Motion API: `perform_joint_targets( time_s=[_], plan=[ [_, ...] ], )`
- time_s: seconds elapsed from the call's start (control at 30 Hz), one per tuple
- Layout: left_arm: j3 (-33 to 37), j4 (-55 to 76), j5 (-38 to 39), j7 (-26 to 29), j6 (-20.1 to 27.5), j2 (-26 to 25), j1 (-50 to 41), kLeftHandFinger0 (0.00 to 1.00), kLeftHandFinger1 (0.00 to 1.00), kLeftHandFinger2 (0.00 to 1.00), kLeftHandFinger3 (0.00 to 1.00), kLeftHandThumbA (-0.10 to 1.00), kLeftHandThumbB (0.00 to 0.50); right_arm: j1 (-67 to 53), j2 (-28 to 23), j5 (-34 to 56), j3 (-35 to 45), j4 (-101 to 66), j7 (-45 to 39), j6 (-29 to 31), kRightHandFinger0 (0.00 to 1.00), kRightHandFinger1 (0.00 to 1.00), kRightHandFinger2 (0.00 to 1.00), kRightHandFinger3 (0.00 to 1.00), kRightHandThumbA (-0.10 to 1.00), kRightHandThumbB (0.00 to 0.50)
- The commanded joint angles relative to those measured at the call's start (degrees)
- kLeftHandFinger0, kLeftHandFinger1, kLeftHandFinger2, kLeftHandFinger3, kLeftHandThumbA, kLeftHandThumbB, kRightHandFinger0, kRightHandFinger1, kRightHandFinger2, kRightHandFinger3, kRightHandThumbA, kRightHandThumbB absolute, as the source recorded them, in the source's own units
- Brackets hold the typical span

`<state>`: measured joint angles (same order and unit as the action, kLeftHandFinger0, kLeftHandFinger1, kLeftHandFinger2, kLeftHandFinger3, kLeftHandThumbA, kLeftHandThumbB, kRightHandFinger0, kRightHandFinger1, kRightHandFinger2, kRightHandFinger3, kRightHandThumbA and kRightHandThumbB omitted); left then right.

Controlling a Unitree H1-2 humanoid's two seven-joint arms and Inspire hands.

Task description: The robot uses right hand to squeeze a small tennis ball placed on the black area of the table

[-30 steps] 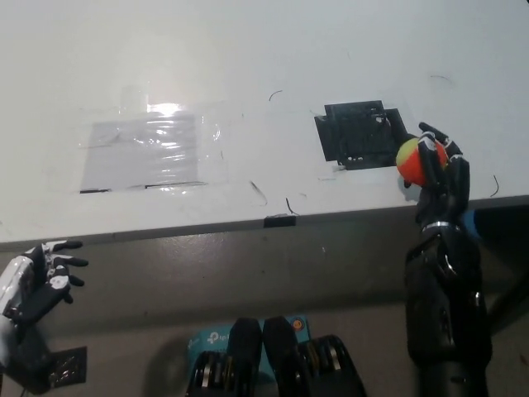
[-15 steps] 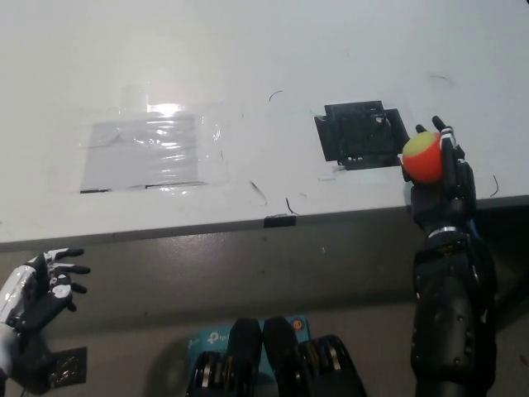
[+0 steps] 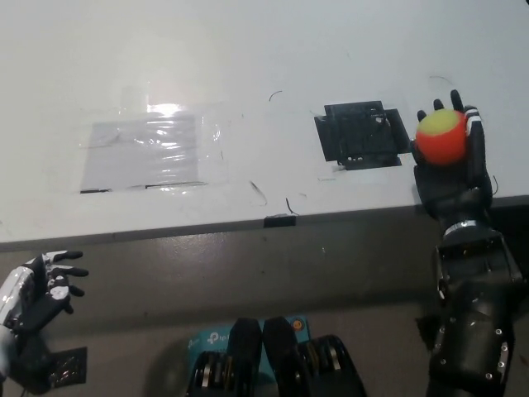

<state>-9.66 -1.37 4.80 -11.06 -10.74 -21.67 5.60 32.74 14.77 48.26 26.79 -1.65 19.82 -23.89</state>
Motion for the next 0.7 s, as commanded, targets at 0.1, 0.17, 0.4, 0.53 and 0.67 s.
perform_joint_targets(
  time_s=[0.1,0.17,0.4,0.53,0.67],
  plan=[
    [-1.1,2.2,0.6,-0.2,1.3,-1.9,0.0,0.33,0.44,0.55,0.66,-0.02,0.143,5.8,-12.8,-14.5,-17.3,2.0,-6.2,-2.7,0.0,0.0,0.35,0.59,-0.1,0.008],
    [-0.9,2.1,0.4,-0.3,1.2,-2.1,0.0,0.33,0.44,0.56,0.66,-0.02,0.141,6.9,-15.7,-17.2,-20.8,3.3,-6.6,-2.3,0.0,0.0,0.31,0.46,-0.1,0.078],
    [-0.8,1.8,0.2,-0.5,2.1,-2.4,0.1,0.34,0.45,0.57,0.65,-0.04,0.136,14.5,-29.3,-45.5,-41.8,17.4,-6.2,12.2,0.0,0.0,0.31,0.3,-0.1,0.27],
    [-0.9,1.9,0.0,-0.2,1.8,-2.3,-0.4,0.37,0.47,0.57,0.66,-0.02,0.138,18.1,-33.2,-57.2,-52.0,25.3,-3.6,14.8,0.0,0.05,0.41,0.29,-0.1,0.244],
    [-1.0,1.6,0.1,-0.2,2.3,-2.2,-0.6,0.37,0.46,0.56,0.64,-0.01,0.144,20.0,-34.1,-61.8,-57.4,30.2,-1.4,16.7,0.0,0.03,0.43,0.31,-0.1,0.243]
  ],
)
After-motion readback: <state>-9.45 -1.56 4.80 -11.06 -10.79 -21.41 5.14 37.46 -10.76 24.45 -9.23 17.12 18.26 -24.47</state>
